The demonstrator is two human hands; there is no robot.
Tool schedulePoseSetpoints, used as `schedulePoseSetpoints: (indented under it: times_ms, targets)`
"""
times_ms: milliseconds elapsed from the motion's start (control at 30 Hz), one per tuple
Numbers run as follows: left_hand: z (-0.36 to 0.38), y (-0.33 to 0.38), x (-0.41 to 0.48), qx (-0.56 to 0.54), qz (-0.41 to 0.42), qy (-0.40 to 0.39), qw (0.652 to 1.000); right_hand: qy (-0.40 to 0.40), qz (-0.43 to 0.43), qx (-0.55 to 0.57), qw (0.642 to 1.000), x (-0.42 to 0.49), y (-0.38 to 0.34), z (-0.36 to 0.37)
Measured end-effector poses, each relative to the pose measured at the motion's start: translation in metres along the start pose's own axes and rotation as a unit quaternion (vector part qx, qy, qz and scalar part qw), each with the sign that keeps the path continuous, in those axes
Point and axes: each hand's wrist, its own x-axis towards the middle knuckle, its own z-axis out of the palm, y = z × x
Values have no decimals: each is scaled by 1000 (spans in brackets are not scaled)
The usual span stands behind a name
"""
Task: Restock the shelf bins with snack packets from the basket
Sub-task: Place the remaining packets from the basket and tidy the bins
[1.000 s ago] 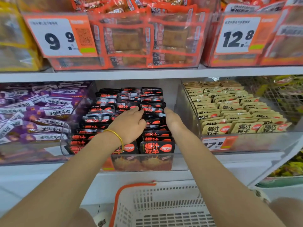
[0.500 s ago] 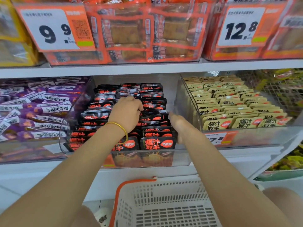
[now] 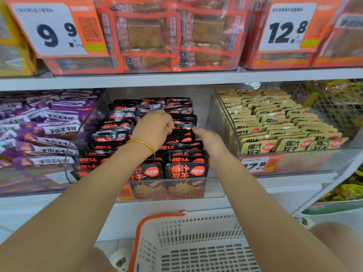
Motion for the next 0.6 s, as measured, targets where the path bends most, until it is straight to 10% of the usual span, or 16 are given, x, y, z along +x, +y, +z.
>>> schedulePoseSetpoints:
  times_ms: [267,600]
  targets:
    - [7,9,1,17,16,76,997,31,-38,4,999,2,5,-4]
    - [-5,18,5,18,-26,-77,997,17,-24,-216,976,-27,-7,-22]
